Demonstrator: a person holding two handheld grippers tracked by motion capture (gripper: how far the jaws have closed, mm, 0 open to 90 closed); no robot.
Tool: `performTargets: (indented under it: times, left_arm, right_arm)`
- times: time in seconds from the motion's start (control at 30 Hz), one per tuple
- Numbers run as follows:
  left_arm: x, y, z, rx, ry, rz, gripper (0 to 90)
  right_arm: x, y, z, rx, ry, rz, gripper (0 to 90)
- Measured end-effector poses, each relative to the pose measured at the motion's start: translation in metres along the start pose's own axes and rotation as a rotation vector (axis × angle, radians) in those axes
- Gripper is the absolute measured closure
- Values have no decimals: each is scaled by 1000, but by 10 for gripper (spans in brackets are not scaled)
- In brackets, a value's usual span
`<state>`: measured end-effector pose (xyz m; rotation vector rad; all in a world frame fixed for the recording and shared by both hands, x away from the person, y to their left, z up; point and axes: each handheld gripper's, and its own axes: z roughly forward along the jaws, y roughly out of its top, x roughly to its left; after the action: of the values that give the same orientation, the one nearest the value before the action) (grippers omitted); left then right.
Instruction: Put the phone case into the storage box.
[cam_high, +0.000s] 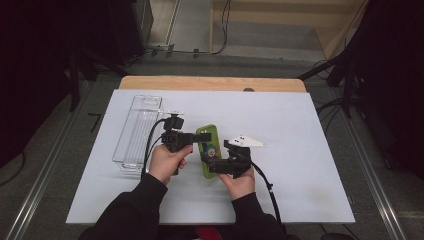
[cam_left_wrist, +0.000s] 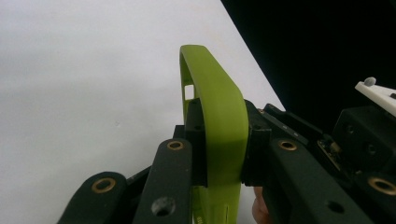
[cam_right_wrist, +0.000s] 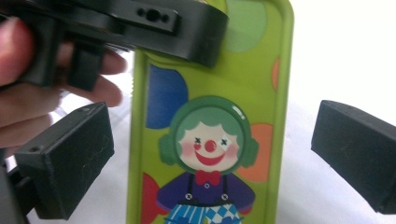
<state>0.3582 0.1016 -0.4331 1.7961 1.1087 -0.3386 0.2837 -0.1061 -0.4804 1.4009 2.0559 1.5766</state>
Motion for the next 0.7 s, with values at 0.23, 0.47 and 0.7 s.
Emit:
performTargets:
  times: [0.23, 0.47, 0.7]
  left_arm:
    - [-4, 5, -7, -11, 25, 56, 779]
    - [-9, 6, -15, -14, 23, 120, 779]
    - [-14, 7, -20, 3, 16, 206, 779]
  right_arm:
    - [1, 7, -4, 75, 49, -47, 0]
    - [-5, 18, -10, 143, 65, -78, 0]
    - [-11, 25, -17, 185, 121, -107, 0]
